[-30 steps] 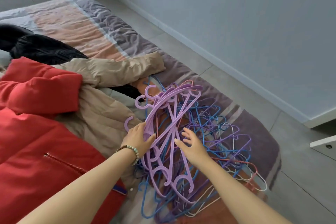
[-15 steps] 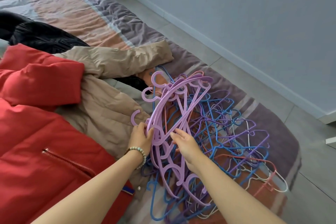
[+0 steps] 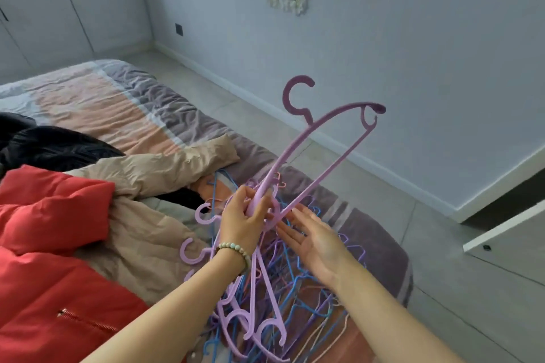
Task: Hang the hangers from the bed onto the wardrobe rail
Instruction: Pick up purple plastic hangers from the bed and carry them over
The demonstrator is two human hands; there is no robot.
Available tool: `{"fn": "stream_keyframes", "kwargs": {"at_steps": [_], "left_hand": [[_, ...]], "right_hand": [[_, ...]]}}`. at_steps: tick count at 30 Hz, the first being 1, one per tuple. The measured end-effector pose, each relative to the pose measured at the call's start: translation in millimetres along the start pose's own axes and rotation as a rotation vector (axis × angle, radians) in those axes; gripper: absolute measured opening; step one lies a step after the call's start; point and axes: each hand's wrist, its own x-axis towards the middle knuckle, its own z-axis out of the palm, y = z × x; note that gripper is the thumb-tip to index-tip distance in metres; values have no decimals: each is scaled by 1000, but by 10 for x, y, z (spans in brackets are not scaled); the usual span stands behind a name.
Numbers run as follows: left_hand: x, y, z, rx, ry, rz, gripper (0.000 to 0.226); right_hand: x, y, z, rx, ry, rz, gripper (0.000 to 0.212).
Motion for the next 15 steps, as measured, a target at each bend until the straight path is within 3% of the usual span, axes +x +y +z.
{"fn": "stream_keyframes", "kwargs": {"at_steps": [3, 9, 15], "left_hand": [[-76, 758, 401, -21, -87, 80, 22], [-491, 2290, 1202, -38, -351, 214, 31], [-1269, 3492, 1895, -53, -637, 331, 29]], "right_hand": [[-478, -725, -33, -107, 49, -155, 25], [-1785, -2115, -169, -545, 458, -629, 29], [-3242, -3186, -280, -654, 542, -817, 35]]}}
